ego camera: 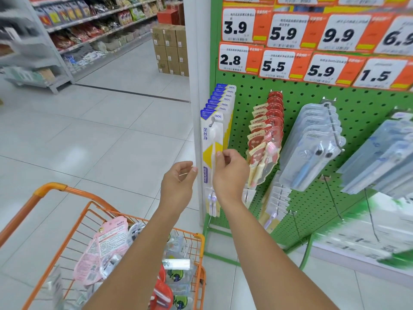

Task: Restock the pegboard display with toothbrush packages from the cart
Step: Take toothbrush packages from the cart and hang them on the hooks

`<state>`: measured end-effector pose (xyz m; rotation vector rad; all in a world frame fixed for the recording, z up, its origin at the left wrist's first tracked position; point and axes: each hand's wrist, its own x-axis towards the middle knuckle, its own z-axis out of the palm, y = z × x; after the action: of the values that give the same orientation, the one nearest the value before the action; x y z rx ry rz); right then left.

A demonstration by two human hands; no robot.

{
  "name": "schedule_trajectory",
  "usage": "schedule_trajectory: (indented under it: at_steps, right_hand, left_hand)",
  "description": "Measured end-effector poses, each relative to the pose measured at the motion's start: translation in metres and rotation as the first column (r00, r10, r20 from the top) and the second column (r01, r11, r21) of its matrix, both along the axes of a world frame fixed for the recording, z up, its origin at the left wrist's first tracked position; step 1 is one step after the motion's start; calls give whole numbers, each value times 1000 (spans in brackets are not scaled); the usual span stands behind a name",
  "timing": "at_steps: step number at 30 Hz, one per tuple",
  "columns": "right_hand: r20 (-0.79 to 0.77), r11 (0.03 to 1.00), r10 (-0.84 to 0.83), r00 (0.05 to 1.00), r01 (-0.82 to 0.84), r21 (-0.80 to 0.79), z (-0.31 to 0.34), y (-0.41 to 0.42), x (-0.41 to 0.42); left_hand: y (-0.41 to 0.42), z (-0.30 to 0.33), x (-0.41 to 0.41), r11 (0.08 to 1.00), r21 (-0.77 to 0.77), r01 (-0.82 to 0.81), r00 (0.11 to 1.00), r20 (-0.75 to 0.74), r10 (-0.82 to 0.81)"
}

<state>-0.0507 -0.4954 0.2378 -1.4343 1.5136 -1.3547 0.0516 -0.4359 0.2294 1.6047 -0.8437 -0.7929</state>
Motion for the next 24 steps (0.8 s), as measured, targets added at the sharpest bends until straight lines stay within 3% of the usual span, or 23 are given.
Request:
schedule_trajectory:
  at_steps: [7, 9, 10, 12, 14, 18, 21, 24]
  right_hand:
    - [41, 974, -11, 999, 2, 229, -43, 12, 9]
    - [21, 948, 106, 994, -108, 299, -74, 42, 10]
    - [-3, 908, 243, 970, -226, 352, -91, 61, 11]
    - [6, 692, 566, 825, -479, 540, -123, 100, 22]
    - [-36, 491, 780, 625, -575, 655, -150, 133, 39]
    - [-147, 391, 904, 401, -641, 660, -169, 177, 93]
    - [-200, 271, 962, 184, -711, 649, -167, 204, 141]
    - [-174, 212, 976, 129, -741, 637, -170, 229, 187]
  left_hand:
    - [50, -36, 34, 995, 102, -12, 1000, -18, 14]
    - [86, -59, 57, 981, 184, -58, 998, 37, 52]
    - [108, -73, 72, 968, 227, -107, 993, 72, 93]
    - [158, -97, 101, 920, 316, -232, 969, 160, 189]
    - [207, -117, 128, 853, 394, -342, 934, 245, 261]
    - [285, -144, 157, 715, 472, -516, 850, 381, 362]
    - [317, -160, 164, 672, 501, -545, 836, 383, 393]
    - [329, -178, 173, 648, 533, -544, 838, 312, 447]
